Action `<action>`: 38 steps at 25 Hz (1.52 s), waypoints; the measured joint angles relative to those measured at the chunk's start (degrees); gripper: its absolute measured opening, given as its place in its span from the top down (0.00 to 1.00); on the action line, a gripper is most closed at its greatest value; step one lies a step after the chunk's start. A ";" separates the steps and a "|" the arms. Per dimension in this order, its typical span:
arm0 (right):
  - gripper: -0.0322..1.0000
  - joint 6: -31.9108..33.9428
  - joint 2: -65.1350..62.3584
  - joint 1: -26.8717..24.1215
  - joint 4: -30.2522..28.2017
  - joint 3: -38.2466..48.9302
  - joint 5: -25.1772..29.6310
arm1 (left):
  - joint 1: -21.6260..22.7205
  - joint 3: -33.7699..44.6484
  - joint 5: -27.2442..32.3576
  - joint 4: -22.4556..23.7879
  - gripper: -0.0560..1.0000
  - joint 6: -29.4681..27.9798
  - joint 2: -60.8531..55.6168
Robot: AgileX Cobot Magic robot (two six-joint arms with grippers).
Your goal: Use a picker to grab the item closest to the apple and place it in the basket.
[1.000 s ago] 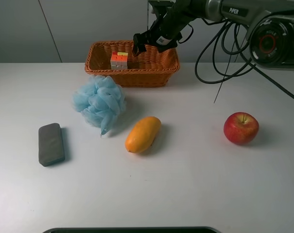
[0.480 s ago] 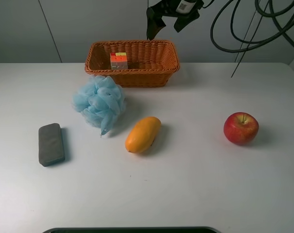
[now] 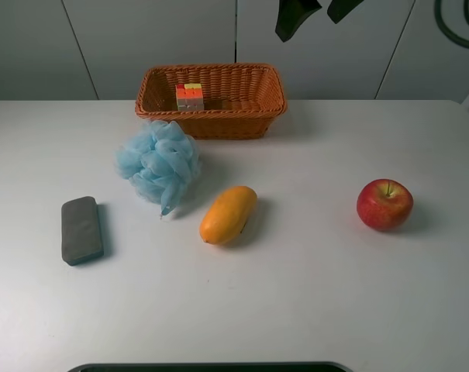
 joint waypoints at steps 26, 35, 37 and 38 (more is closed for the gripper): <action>0.29 8.86 -82.86 -8.14 0.24 62.75 -3.20 | 0.00 0.00 0.00 0.00 0.24 0.00 0.00; 0.29 9.36 -102.41 -20.59 -1.70 71.08 -6.20 | 0.00 0.00 0.00 0.00 0.24 0.00 0.00; 0.29 9.95 -102.45 -20.73 -2.33 71.14 -6.64 | 0.00 0.00 0.00 0.00 0.24 0.00 0.00; 0.29 10.07 -102.61 -20.73 -2.74 71.14 -6.76 | 0.00 0.00 0.00 0.00 0.24 0.00 0.00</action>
